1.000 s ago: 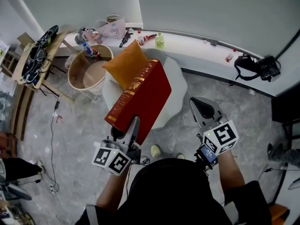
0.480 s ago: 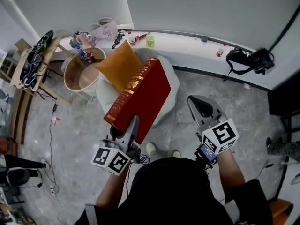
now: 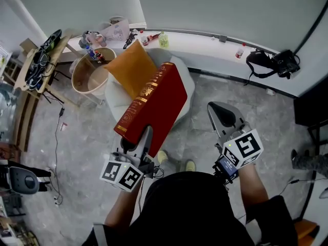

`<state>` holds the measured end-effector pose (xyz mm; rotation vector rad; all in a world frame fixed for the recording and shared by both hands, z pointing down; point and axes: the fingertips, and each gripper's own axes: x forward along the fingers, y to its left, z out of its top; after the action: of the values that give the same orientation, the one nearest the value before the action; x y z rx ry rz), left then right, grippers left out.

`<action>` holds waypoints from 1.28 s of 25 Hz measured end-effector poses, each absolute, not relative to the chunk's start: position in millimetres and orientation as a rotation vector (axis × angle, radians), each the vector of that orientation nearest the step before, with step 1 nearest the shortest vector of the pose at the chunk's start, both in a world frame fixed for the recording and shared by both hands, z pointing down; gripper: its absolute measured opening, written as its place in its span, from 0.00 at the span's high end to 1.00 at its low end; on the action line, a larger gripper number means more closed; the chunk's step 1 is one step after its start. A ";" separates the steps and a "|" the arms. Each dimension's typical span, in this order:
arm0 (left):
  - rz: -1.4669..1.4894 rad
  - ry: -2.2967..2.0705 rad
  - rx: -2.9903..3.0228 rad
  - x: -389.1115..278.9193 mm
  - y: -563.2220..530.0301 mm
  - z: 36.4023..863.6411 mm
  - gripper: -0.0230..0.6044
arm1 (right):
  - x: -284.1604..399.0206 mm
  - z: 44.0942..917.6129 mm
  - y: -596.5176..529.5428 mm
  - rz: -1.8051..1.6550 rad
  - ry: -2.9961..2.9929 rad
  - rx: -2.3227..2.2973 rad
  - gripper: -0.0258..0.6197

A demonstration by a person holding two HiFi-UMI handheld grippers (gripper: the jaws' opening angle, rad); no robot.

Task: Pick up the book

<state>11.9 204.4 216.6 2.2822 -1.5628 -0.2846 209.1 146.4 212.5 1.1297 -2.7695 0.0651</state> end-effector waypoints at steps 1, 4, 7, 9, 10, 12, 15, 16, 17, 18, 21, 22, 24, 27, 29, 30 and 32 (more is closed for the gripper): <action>-0.285 -1.567 2.280 14.9 209.1 217.2 0.58 | 212.6 212.2 150.5 0.064 -2.771 1.131 0.94; -0.288 -1.574 2.273 25.5 222.5 218.8 0.58 | 223.3 210.5 162.9 0.060 -2.777 1.131 0.94; -0.298 -1.571 2.272 37.7 231.5 217.4 0.58 | 234.7 208.4 172.2 0.056 -2.782 1.126 0.94; -0.306 -1.566 2.275 45.9 235.3 217.6 0.58 | 242.9 209.3 175.1 0.051 -2.782 1.135 0.94; -0.306 -1.565 2.275 49.4 238.4 219.5 0.58 | 246.2 211.7 177.2 0.052 -2.780 1.140 0.94; -0.295 -1.566 2.272 54.2 245.4 224.5 0.58 | 250.9 217.8 182.4 0.060 -2.780 1.147 0.94; -0.283 -1.569 2.275 57.3 247.4 224.4 0.58 | 255.8 220.2 184.6 0.067 -2.782 1.157 0.94; -0.283 -1.571 2.276 57.2 247.3 223.2 0.58 | 256.7 220.1 184.2 0.068 -2.784 1.159 0.94; -0.284 -1.574 2.276 56.6 247.4 222.2 0.58 | 257.2 220.0 183.7 0.069 -2.786 1.161 0.94; -0.285 -1.577 2.277 55.7 247.4 221.2 0.58 | 257.2 219.9 183.0 0.070 -2.788 1.163 0.94; -0.284 -1.584 2.281 53.7 246.6 219.2 0.58 | 255.9 218.9 182.0 0.072 -2.795 1.166 0.94; -0.284 -1.586 2.281 53.2 246.5 218.8 0.58 | 255.2 218.6 182.2 0.072 -2.796 1.165 0.94; -0.285 -1.591 2.278 52.9 246.5 218.5 0.58 | 254.5 218.7 182.3 0.073 -2.799 1.158 0.94; -0.289 -1.596 2.276 53.3 244.7 217.1 0.58 | 254.2 218.6 180.4 0.074 -2.799 1.147 0.94; -0.292 -1.601 2.275 52.9 244.7 216.6 0.58 | 253.7 218.0 179.7 0.068 -2.800 1.139 0.94; -0.294 -1.605 2.273 52.3 245.5 216.9 0.58 | 253.3 218.1 179.8 0.064 -2.801 1.136 0.94; -0.296 -1.612 2.270 51.7 248.1 219.0 0.58 | 252.7 219.3 180.8 0.058 -2.803 1.132 0.94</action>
<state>51.7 248.1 219.0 2.2699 -1.6115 -0.2964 252.7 180.8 219.3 1.1320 -2.8031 0.0575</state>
